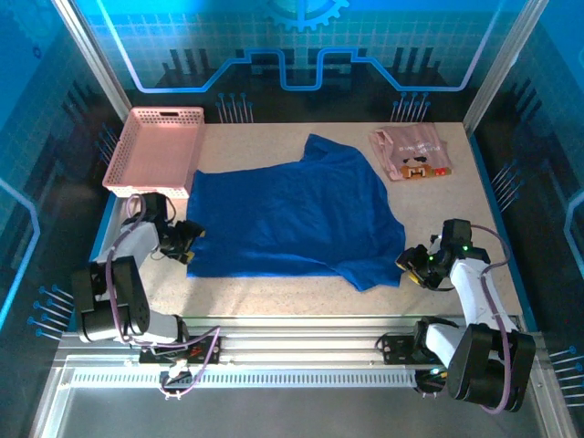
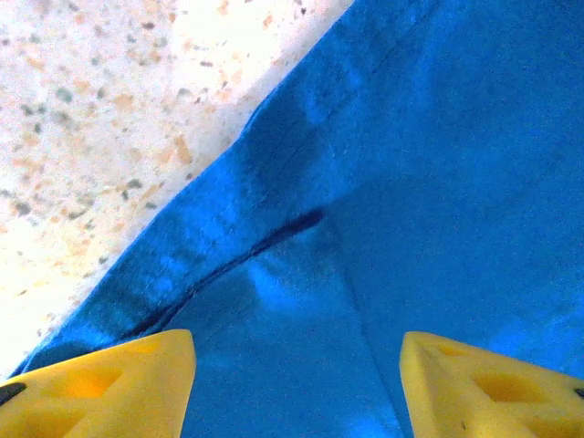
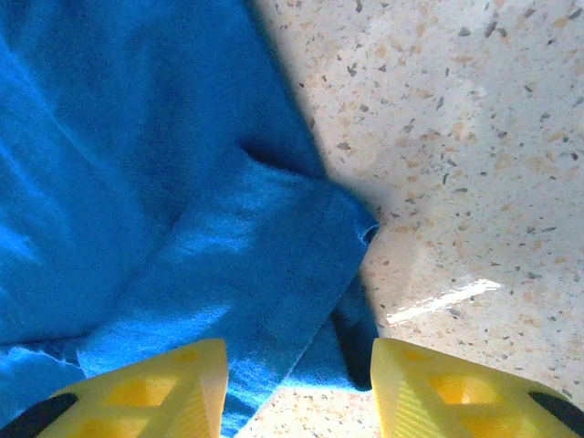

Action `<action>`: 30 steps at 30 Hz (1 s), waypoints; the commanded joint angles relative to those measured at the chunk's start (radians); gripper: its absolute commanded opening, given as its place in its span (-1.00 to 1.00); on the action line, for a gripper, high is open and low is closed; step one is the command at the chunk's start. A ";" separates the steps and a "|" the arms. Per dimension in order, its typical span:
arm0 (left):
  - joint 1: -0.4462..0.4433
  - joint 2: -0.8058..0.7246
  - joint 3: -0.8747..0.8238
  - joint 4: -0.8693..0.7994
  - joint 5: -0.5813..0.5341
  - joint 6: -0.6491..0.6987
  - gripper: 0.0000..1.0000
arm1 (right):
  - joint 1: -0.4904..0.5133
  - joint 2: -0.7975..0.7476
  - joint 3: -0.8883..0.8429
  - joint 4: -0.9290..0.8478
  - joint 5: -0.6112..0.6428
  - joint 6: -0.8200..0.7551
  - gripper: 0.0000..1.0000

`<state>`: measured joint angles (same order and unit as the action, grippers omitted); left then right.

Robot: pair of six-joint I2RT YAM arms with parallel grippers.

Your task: Fold and stack the t-shirts

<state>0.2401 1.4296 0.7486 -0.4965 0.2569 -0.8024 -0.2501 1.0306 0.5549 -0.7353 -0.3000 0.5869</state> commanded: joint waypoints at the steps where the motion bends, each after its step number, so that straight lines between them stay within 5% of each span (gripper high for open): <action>1: -0.014 0.042 0.030 0.018 -0.021 0.021 0.22 | -0.008 -0.011 -0.009 -0.004 -0.014 -0.010 -0.07; 18: -0.059 0.178 0.056 0.041 -0.036 0.018 -0.06 | -0.002 -0.010 -0.006 -0.002 -0.005 -0.012 -0.08; 26: -0.059 0.171 0.063 0.032 -0.018 0.034 -0.88 | -0.002 -0.004 0.002 0.002 -0.012 -0.018 -0.11; 30: -0.059 0.103 0.053 -0.011 -0.021 0.056 -0.94 | -0.002 -0.018 0.012 -0.007 -0.033 -0.016 -0.12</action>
<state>0.1864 1.5917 0.8127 -0.4507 0.2470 -0.7792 -0.2497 1.0306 0.5533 -0.7319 -0.3000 0.5831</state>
